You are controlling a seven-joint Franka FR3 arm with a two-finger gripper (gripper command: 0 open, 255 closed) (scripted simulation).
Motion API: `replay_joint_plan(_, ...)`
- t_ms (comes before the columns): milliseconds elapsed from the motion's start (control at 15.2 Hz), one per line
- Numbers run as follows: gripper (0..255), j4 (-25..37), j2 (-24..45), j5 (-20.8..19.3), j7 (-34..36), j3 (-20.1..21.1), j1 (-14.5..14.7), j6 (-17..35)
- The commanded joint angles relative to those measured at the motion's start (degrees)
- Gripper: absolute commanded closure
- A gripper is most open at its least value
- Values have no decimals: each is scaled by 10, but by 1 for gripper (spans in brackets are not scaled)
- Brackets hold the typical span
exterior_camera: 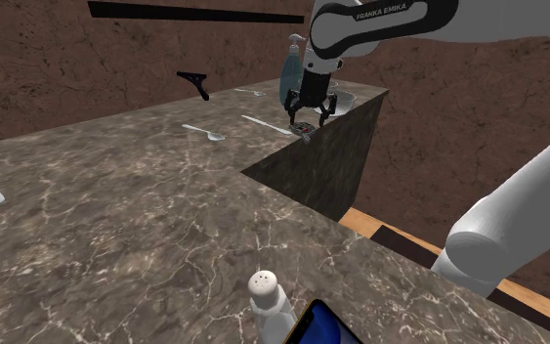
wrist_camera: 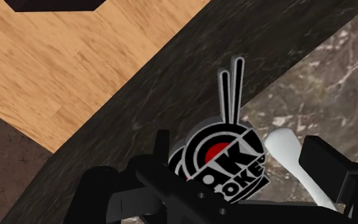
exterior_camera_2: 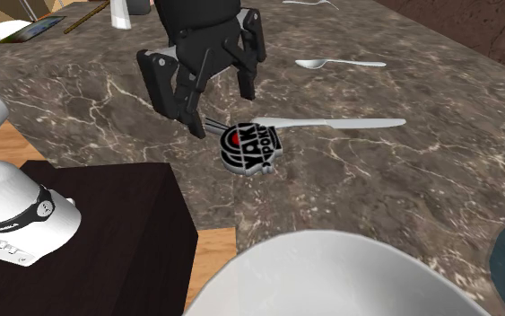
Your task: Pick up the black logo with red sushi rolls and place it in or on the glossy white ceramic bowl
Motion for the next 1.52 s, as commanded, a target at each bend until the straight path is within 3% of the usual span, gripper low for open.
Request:
replay_joint_plan(0, 0, -11, 4, 0, 1, 0, 0, 16)
replay_joint_plan(198, 0, -33, 9, 0, 1, 1, 0, 43)
replay_joint_plan(726, 0, -33, 9, 0, 1, 1, 0, 43)
replay_joint_plan(792, 255, -33, 9, 0, 1, 1, 0, 43)
replay_joint_plan(1452, 255, -26, 9, 0, 1, 1, 0, 35)
